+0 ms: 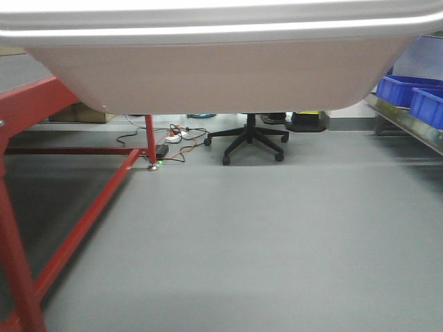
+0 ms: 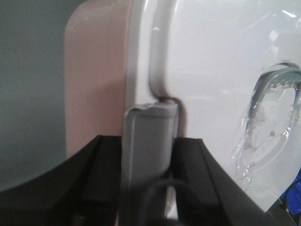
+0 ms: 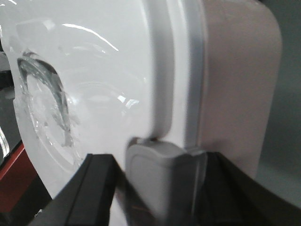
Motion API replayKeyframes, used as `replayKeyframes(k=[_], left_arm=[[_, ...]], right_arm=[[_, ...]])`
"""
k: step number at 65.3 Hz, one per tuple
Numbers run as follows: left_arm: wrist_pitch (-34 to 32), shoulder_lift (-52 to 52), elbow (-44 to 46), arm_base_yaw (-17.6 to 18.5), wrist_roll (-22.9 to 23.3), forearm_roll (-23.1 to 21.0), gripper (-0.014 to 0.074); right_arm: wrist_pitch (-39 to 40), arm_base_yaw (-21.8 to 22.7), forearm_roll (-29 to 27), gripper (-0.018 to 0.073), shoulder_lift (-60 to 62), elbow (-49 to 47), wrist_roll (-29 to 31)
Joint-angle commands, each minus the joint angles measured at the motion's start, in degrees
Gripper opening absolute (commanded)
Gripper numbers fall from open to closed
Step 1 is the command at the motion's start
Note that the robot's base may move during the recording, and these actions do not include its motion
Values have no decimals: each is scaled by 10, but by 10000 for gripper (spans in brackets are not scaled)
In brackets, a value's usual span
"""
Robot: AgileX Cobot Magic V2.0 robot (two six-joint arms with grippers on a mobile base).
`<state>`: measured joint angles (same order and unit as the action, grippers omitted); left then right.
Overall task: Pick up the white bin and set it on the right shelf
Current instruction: 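Carry the bin with both grippers while turning toward the blue-crate shelf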
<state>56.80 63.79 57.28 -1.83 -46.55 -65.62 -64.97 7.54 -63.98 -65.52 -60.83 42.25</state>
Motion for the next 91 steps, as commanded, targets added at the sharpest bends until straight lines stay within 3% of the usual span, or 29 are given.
replayKeyframes(k=[1,91], left_arm=[[59,-14,17,13,-2,-109,133],[59,-14,17,13,-2,-109,133]], right_arm=[[-78,-9,-98,361,16,-21,4],[-77,-9,-98,361,16,-21,4]])
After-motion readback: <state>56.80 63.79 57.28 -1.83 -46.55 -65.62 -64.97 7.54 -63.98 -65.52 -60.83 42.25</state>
